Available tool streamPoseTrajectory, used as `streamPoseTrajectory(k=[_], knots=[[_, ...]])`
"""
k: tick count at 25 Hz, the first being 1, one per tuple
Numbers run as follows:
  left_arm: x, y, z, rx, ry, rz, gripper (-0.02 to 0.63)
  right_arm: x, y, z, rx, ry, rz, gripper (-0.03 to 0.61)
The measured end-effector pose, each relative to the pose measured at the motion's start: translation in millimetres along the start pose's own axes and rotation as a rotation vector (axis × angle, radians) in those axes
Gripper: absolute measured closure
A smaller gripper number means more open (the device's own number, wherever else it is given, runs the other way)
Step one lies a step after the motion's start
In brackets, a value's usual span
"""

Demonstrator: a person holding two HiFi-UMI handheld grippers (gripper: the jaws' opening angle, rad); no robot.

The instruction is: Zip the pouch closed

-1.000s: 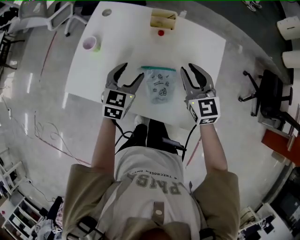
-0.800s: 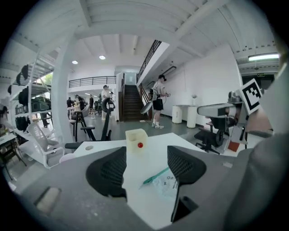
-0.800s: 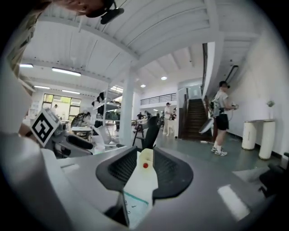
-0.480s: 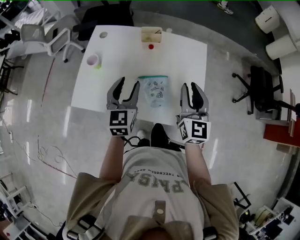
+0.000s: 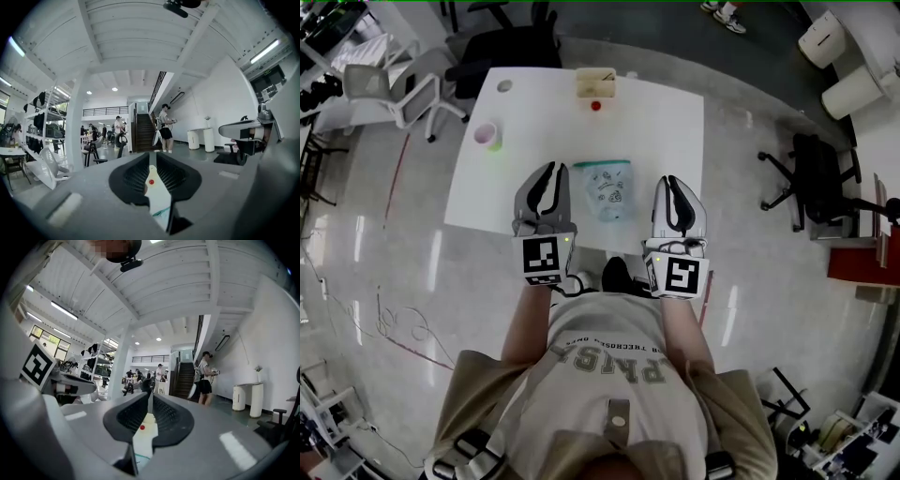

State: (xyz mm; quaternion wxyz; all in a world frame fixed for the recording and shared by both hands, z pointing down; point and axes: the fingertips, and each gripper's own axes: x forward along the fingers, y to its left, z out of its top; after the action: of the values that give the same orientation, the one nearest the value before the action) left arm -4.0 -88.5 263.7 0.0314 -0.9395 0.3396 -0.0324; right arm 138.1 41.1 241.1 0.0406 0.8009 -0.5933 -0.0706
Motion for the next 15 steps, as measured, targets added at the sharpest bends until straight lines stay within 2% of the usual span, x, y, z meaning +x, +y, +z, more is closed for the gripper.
streamPoseTrajectory(k=[3, 9, 15], knots=[[-0.2, -2.2, 4.1, 0.017, -0.019, -0.006, 0.598, 1.6, 5.1, 3.1, -0.004, -0.011, -0.002, 0.564], [0.6, 3.1, 12.1, 0.011, -0.049, 0.012, 0.600, 7.1, 5.7, 9.8, -0.023, -0.025, 0.000, 0.577], [2.5, 9.8, 22.9, 0.022, -0.087, 0.036, 0.600, 13.9, -0.7, 14.0, 0.052, -0.059, 0.009, 0.577]])
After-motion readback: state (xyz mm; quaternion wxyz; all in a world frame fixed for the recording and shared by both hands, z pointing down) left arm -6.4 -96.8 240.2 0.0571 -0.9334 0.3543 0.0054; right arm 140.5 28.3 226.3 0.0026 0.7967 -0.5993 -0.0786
